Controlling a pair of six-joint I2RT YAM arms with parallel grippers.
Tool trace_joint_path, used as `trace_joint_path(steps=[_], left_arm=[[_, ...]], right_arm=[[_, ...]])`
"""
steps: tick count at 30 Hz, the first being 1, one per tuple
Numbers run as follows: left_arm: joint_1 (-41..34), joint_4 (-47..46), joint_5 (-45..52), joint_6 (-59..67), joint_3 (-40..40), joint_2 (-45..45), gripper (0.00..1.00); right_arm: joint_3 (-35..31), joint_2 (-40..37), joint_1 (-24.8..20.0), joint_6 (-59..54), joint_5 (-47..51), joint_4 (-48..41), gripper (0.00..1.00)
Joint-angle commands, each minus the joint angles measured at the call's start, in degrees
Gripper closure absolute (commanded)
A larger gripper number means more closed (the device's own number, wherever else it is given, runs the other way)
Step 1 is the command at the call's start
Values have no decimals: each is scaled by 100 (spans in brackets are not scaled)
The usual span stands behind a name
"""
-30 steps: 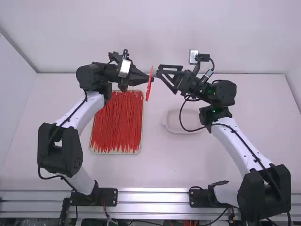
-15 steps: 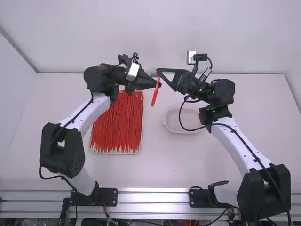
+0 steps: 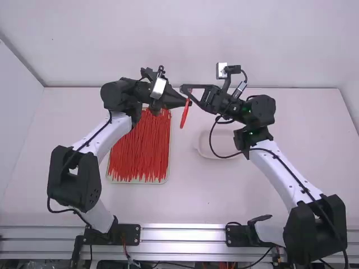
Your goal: Fasten the cable tie
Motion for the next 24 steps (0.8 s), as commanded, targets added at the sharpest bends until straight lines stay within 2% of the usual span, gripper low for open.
trace_joint_path(steps=[1,4,11,16,24], left_arm=[[-28,20,13,22,-37,-31,98],[-2,20,-2,20,-37,-31,98],[-4,24,4,-146,-37,-31,98],[-37,24,11,-717,-44,-31,98],[-267,240,-72,-704,-437,-31,98]], right_arm=[[133,9,-28,66,-39,57,91],[133,9,-26,83,-66,39,100],[133,9,-4,-197,-142,37,100],[136,9,-107,-885,-94,59,100],[151,9,-258,-870,249,85,100]])
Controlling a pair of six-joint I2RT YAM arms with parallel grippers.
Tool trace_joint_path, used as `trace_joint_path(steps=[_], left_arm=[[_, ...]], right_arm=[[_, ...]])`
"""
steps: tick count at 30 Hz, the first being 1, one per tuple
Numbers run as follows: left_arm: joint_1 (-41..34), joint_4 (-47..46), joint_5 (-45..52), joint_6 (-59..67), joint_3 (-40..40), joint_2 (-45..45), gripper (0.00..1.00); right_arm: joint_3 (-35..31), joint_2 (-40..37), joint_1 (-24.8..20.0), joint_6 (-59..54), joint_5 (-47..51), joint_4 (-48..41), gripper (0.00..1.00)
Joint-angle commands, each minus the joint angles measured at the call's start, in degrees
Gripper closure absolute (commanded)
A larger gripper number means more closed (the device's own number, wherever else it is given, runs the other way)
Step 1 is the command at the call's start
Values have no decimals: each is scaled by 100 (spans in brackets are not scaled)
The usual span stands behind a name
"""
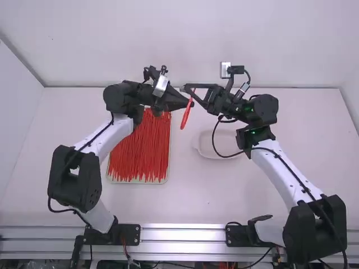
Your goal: Fasten the cable tie
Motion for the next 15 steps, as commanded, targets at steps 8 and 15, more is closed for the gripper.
trace_joint_path(steps=[8,15], left_arm=[[-404,824,-17,-61,-734,-31,98],[-393,970,-94,-15,-1191,-31,98]], right_arm=[[157,4,-120,-24,651,463,100],[608,4,-173,-28,577,334,100]])
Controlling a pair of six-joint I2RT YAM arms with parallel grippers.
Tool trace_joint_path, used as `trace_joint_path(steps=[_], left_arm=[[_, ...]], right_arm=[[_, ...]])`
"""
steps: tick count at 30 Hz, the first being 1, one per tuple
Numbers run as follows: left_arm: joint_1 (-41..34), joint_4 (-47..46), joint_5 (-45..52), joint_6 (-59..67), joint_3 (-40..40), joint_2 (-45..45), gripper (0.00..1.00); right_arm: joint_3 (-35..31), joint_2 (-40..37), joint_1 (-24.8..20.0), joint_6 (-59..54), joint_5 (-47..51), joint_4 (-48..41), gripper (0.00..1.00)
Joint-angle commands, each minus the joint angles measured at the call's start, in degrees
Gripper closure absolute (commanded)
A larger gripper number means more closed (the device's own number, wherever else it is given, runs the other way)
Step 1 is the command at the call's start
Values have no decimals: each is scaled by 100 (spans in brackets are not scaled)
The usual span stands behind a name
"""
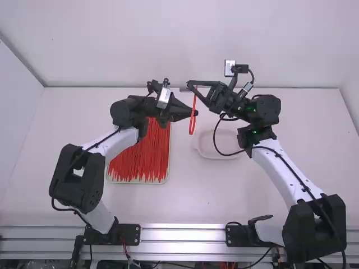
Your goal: Fasten the cable tie
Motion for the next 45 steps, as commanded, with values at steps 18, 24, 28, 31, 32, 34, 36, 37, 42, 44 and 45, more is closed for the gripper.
trace_joint_path(steps=[18,24,28,31,32,34,36,37,42,44,45], left_arm=[[-140,37,223,544,-1161,-28,98],[-138,31,310,535,-990,-28,98],[-59,39,321,411,-822,-31,98],[79,35,332,369,-664,-31,98],[118,33,328,367,-632,-31,99],[267,35,302,210,-511,-31,98],[378,35,306,81,-404,-31,98],[459,33,304,-11,-315,-31,98],[654,37,258,-188,2,-31,98],[678,31,254,-188,144,-31,98],[680,31,251,-190,164,-31,98]], right_arm=[[2087,-42,-103,-540,597,-1213,100],[2063,-42,-103,-874,-151,-1209,36],[1899,-42,-153,-986,-525,-1204,2],[1722,-42,-358,-776,-734,-1176,2],[1692,-42,-415,-713,-809,-1145,2],[1593,-42,-601,-538,-1051,-1169,2],[1499,-42,-726,-455,-1222,-1161,2],[1403,-42,-820,-404,-1333,-1167,2],[1045,-42,-931,-286,-1469,-1161,2],[905,-42,-885,-286,-1469,-1167,2],[881,-42,-874,-286,-1469,-1163,2]])
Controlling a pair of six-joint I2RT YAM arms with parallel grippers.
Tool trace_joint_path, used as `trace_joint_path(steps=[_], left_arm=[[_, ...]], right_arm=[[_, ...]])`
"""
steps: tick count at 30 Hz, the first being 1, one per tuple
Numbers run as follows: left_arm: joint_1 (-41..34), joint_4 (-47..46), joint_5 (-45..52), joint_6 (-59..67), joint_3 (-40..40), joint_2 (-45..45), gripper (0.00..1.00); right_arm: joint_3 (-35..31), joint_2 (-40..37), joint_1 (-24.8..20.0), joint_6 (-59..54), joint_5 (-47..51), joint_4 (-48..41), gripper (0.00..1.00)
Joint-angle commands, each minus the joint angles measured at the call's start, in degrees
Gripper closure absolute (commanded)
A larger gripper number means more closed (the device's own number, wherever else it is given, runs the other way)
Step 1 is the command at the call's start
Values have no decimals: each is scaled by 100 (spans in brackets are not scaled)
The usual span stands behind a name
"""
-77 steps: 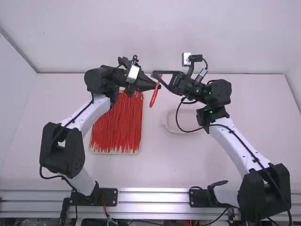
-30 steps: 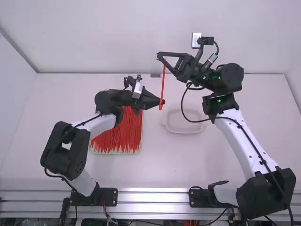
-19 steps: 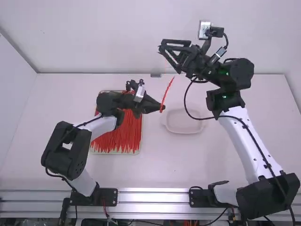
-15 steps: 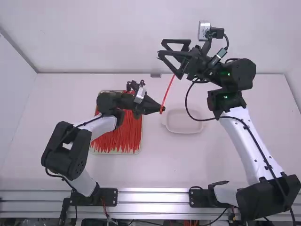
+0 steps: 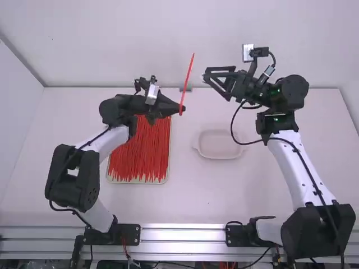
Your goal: Fasten the cable tie
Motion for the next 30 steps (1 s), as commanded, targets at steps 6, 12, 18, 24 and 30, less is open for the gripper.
trace_joint_path(steps=[6,12,18,24,30], left_arm=[[-63,35,-186,-225,474,11,98],[-269,46,-214,-219,474,11,98],[-321,35,-138,-52,474,11,98],[-326,-2,-133,-52,472,11,98],[-297,2,-155,-52,474,11,98]], right_arm=[[-501,-46,398,9,192,44,1],[-754,-46,706,-11,597,63,8],[-791,-46,885,-278,658,63,32],[-791,-46,1008,-297,660,68,85],[-791,-46,951,-345,610,66,100]])
